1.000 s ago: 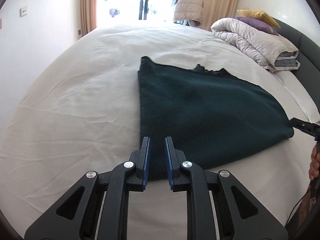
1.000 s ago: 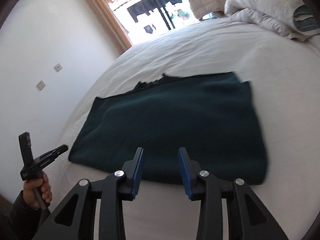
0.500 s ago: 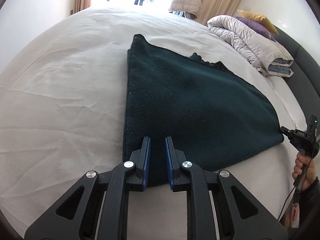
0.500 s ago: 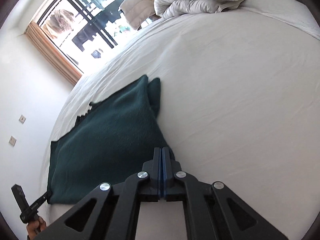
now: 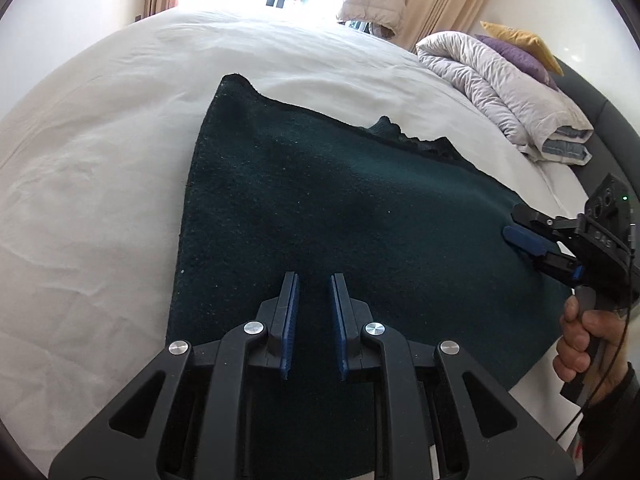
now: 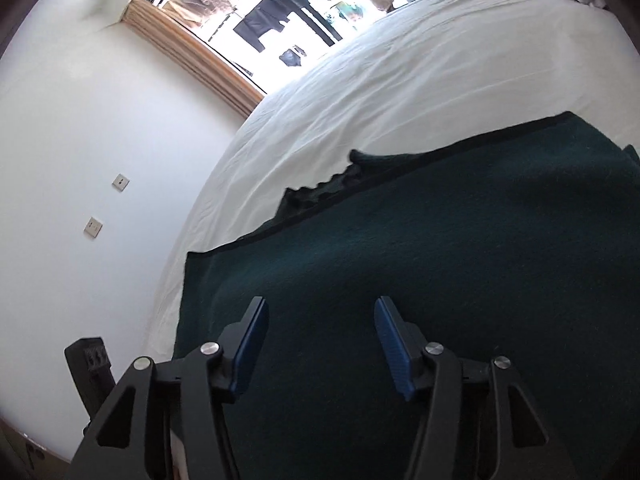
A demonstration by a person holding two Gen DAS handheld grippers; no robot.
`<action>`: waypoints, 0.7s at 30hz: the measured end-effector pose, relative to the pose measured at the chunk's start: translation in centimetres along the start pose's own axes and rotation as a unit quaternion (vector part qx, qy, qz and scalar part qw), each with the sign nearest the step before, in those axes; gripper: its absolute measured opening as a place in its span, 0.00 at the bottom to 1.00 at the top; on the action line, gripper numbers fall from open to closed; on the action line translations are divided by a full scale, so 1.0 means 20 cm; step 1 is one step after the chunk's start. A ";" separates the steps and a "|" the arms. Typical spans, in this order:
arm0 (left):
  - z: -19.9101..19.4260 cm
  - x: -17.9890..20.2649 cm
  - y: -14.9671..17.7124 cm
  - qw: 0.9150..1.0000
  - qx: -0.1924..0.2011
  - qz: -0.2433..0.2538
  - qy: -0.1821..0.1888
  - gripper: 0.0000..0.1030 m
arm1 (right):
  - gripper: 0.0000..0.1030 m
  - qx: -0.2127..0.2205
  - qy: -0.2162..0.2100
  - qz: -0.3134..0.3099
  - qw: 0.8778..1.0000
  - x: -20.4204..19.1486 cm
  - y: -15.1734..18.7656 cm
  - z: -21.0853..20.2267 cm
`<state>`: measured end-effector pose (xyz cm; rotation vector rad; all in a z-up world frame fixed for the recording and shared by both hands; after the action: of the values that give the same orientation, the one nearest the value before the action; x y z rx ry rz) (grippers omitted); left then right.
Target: Fold small clothes
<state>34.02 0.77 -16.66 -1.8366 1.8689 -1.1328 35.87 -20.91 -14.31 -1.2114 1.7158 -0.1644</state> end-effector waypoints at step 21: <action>-0.28 -0.08 0.10 0.996 0.022 -0.082 -0.007 0.29 | 0.66 0.083 -0.008 -0.015 0.996 -0.11 -0.06 -0.32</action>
<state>29.02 3.85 -14.90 -1.9983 1.6966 -1.2015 31.84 -22.44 -9.02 -1.1141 1.6359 -0.3077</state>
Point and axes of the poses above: each gripper's, at about its wrist camera, not at the fingertips, and z roughly the way its jaws point, x to its right, y to its underside, the point moved 9 cm from there along z, roughly the way its jaws point, and after that the axes turned 9 degrees about x, right-handed, at the moved point
